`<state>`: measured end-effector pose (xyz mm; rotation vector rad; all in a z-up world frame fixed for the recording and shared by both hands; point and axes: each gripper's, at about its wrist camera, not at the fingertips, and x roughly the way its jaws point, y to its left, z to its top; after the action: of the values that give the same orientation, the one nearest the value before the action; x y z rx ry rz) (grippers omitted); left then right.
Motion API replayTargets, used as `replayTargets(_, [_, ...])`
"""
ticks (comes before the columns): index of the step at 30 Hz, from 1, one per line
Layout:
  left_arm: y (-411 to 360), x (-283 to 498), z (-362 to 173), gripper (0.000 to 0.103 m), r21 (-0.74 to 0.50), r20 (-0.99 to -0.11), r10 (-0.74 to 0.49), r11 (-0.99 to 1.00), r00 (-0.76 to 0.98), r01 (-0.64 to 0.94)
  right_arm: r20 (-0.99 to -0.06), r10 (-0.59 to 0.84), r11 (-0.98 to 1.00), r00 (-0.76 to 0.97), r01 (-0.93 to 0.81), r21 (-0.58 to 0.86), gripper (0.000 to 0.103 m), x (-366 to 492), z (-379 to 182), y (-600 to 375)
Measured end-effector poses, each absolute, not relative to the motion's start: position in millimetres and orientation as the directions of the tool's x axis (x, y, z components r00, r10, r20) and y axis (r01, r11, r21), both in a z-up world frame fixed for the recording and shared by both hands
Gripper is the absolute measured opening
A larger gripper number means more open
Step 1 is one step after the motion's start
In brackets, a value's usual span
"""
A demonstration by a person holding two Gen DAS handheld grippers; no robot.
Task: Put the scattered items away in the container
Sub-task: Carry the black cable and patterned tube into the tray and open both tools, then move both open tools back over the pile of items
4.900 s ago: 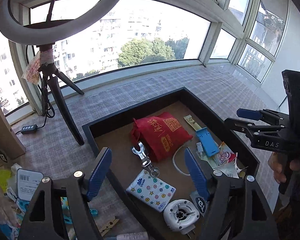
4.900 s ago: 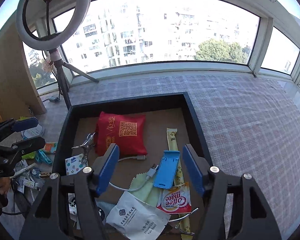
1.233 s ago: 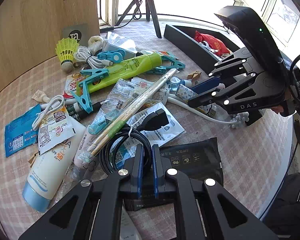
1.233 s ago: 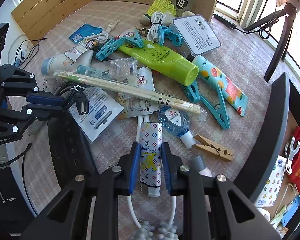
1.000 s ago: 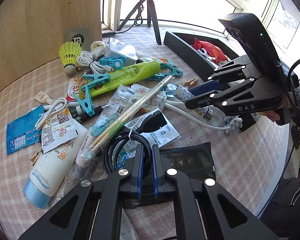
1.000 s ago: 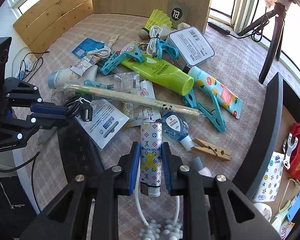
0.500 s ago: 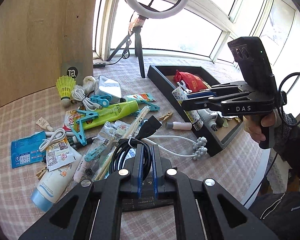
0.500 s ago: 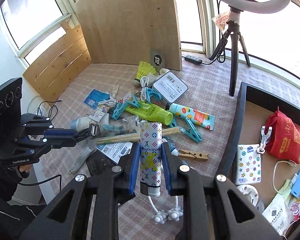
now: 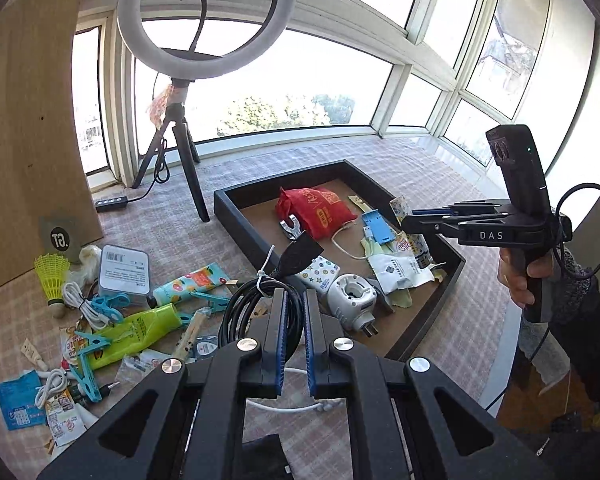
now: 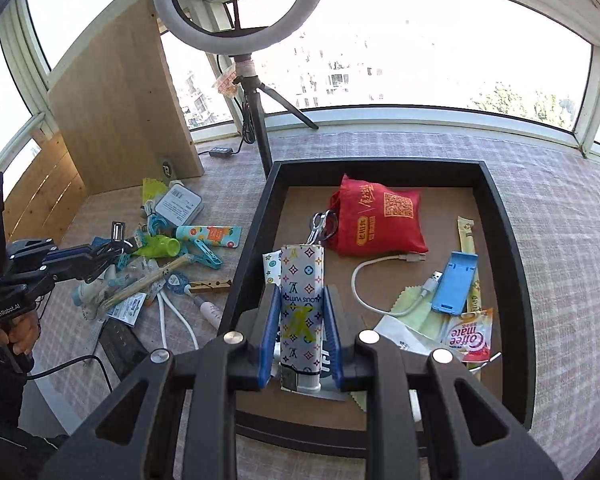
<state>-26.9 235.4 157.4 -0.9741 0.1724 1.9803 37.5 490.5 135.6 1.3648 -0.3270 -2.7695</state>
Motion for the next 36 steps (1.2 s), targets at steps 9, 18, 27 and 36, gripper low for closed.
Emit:
replayTargets(9, [322.8, -5.6, 162.3, 0.007, -0.209, -0.699, 0.684, -0.472, -0.207, -0.856, -0.793, -0.017, -0.96, -0.609, -0.21, 0.182, 0.021, 66.0, 127.7, 551.0])
replayTargets(18, [375.4, -15.9, 171.6, 0.037, -0.22, -0.69, 0.698, -0.452, -0.189, -0.864, -0.797, 0.057, -0.955, -0.601, -0.266, 0.132, 0.041, 69.0, 130.8, 566.8])
replayTargets(27, [348.2, -23.1, 178.6, 0.055, -0.208, -0.668, 0.701, -0.499, -0.251, -0.841, -0.766, 0.097, -0.952, -0.635, -0.285, 0.115, 0.062, 70.6, 143.6, 557.0])
replayTargets(36, [307.6, -26.3, 186.1, 0.055, -0.177, -0.656, 0.681, -0.557, -0.324, -0.812, -0.758, 0.03, -0.967, -0.652, -0.21, 0.143, 0.062, 52.0, 148.8, 527.2])
